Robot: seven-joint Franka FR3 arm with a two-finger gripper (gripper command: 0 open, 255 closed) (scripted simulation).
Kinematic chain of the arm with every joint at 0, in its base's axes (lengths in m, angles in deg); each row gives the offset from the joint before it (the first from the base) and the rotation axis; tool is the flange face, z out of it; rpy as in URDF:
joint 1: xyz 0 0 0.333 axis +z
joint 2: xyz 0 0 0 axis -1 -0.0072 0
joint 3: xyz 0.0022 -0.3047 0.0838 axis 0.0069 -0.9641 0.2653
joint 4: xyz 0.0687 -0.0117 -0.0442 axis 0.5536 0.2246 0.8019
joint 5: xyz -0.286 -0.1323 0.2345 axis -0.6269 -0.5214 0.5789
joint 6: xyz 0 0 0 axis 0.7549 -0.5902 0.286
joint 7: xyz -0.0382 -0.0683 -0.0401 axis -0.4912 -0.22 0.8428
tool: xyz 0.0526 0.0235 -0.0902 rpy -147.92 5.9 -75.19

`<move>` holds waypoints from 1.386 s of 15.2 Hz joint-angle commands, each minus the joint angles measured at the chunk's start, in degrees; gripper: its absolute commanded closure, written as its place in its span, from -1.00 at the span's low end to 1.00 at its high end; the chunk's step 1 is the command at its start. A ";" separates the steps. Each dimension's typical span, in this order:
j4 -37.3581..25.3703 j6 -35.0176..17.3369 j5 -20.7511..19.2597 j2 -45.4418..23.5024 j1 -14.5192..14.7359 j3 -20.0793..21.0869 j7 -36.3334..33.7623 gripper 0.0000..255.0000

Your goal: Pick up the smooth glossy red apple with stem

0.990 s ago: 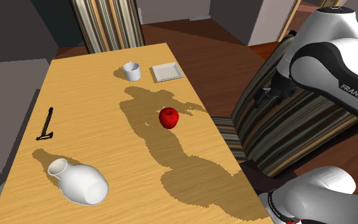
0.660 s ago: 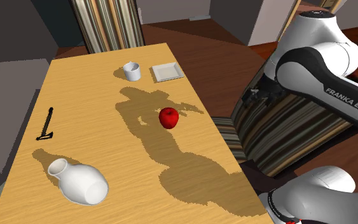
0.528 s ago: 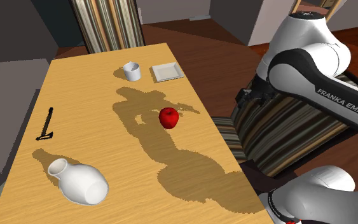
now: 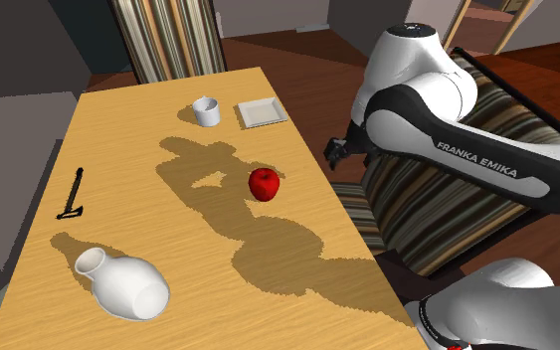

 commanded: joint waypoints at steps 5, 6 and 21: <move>-6.67 -4.36 0.03 -9.18 -0.20 6.89 -8.91 -1.00; -8.09 -4.94 -0.32 -10.94 -0.31 8.07 -10.50 -1.00; -25.50 -10.45 -12.37 -34.04 0.84 19.25 -30.16 -1.00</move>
